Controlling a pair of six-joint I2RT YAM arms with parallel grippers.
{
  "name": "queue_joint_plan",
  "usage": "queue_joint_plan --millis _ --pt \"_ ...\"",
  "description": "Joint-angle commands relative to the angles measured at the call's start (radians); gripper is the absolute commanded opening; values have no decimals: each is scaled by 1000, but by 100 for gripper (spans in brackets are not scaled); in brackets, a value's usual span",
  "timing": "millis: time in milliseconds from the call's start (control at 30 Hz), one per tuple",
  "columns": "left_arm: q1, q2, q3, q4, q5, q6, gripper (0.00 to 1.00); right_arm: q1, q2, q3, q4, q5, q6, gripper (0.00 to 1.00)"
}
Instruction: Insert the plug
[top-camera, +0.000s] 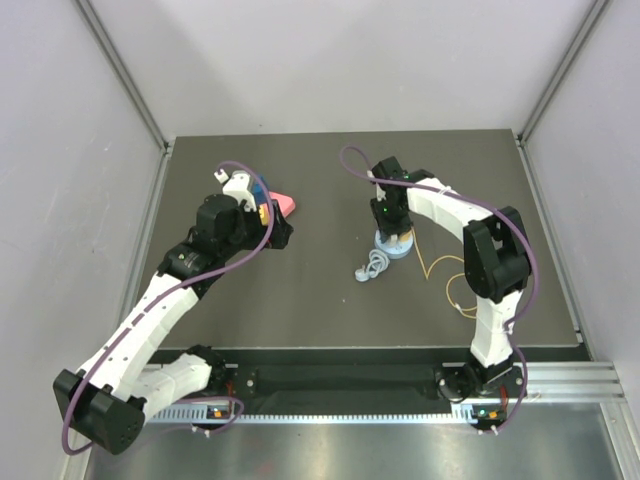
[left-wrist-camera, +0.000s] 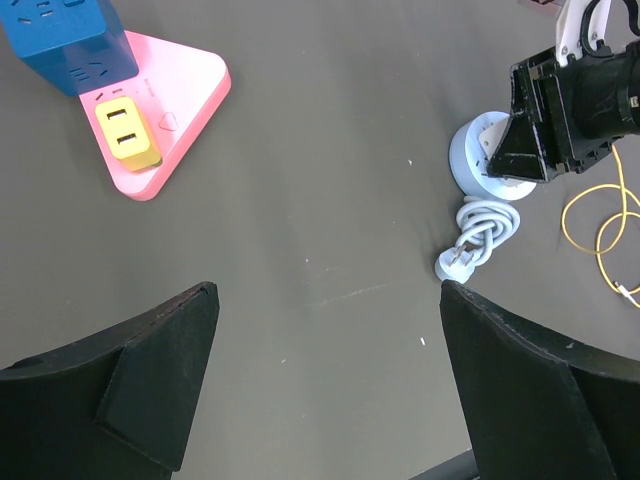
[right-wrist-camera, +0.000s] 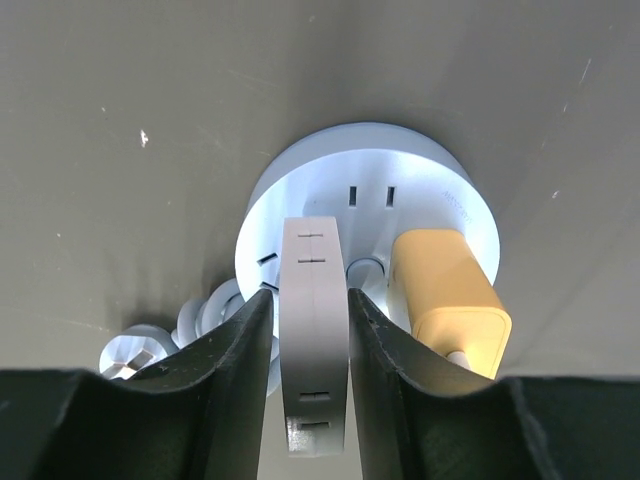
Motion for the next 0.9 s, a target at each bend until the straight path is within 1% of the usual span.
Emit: queue_joint_plan --millis 0,133,233,333,433,467,533,867 --pt "-4 -12 25 13 3 -3 96 -4 -55 5 47 0 5 36" --pt "-4 -11 22 18 1 -3 96 -4 -60 14 48 -2 7 36" --pt "-4 -9 21 18 6 -3 96 -4 -61 17 48 -2 7 33" --pt "-4 -8 19 18 4 -3 96 -4 -61 8 48 0 5 26" --pt "-4 -12 19 19 4 -3 96 -2 -67 -20 65 -2 11 15" --pt "-4 -8 17 18 4 -3 96 -4 -69 -29 71 3 13 7" --pt "-4 -6 17 19 6 -3 96 -2 -73 -64 86 0 19 0" --pt "-4 3 24 22 10 -6 95 1 -64 -147 139 39 27 0"
